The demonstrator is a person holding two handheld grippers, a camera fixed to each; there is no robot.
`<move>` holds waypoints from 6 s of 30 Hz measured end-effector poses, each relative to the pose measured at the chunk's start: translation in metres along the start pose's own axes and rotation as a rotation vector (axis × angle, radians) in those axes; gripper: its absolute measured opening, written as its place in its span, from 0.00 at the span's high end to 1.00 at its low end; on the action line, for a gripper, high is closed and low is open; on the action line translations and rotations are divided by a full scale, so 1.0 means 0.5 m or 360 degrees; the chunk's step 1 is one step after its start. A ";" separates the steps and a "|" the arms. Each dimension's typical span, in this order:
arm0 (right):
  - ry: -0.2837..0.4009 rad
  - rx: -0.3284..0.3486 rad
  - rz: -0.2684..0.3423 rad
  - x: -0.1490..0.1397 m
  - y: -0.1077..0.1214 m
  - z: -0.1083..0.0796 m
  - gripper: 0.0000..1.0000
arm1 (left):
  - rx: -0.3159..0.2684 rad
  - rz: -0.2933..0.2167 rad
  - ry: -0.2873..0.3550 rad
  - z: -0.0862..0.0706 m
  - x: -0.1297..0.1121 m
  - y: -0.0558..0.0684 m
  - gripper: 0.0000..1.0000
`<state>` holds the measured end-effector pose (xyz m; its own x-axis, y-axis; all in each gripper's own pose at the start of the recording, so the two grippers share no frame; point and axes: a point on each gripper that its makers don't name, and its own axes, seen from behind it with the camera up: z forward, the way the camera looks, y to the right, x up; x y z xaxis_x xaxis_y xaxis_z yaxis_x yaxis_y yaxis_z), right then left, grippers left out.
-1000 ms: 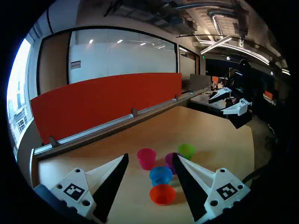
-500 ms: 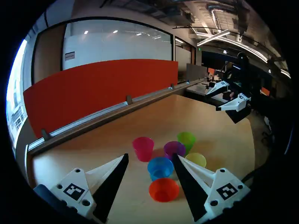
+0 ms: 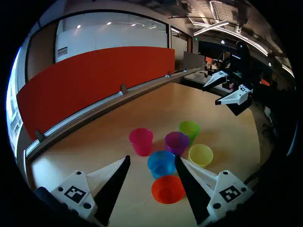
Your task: Pour water
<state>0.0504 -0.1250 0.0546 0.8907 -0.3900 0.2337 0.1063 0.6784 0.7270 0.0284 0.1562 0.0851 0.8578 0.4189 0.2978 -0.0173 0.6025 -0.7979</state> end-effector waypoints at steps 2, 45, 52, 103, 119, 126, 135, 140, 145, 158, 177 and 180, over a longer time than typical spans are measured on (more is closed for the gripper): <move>-0.0004 0.0006 0.0001 -0.005 -0.001 0.005 0.00 | -0.0009 0.0011 -0.0019 0.007 -0.006 0.003 0.14; -0.0079 0.0059 0.0004 -0.066 0.006 0.064 0.00 | -0.0201 0.0140 -0.0353 0.119 -0.087 0.046 0.14; -0.0082 0.0062 0.0006 -0.071 0.007 0.066 0.00 | -0.0196 0.0147 -0.0387 0.128 -0.098 0.046 0.14; -0.0103 0.0069 0.0002 -0.094 0.009 0.077 0.00 | -0.0188 0.0155 -0.0555 0.155 -0.151 0.056 0.14; -0.0112 0.0075 0.0009 -0.100 0.009 0.085 0.00 | -0.0195 0.0139 -0.0546 0.177 -0.157 0.057 0.13; -0.0113 0.0074 0.0013 -0.104 0.011 0.087 0.00 | -0.0198 0.0137 -0.0544 0.186 -0.158 0.059 0.14; -0.0115 0.0070 0.0020 -0.108 0.015 0.088 0.00 | -0.0196 0.0146 -0.0551 0.195 -0.157 0.060 0.13; -0.0115 0.0070 0.0020 -0.110 0.015 0.089 0.00 | -0.0199 0.0149 -0.0553 0.199 -0.157 0.060 0.13; -0.0116 0.0070 0.0019 -0.110 0.016 0.088 0.00 | -0.0197 0.0158 -0.0553 0.199 -0.158 0.061 0.13; -0.0116 0.0069 0.0018 -0.109 0.013 0.087 0.00 | -0.0195 0.0140 -0.0533 0.197 -0.156 0.060 0.15; -0.0142 0.0093 0.0015 -0.119 0.002 0.093 0.00 | -0.0174 0.0109 -0.0455 0.184 -0.126 0.048 0.15; -0.0146 0.0093 0.0012 -0.119 0.001 0.096 0.00 | -0.0163 0.0109 -0.0432 0.179 -0.116 0.044 0.15</move>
<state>-0.0238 -0.1310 0.0721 0.8468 -0.4423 0.2955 0.0713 0.6450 0.7609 -0.0676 0.2060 0.0974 0.6876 0.6307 0.3598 -0.0066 0.5009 -0.8655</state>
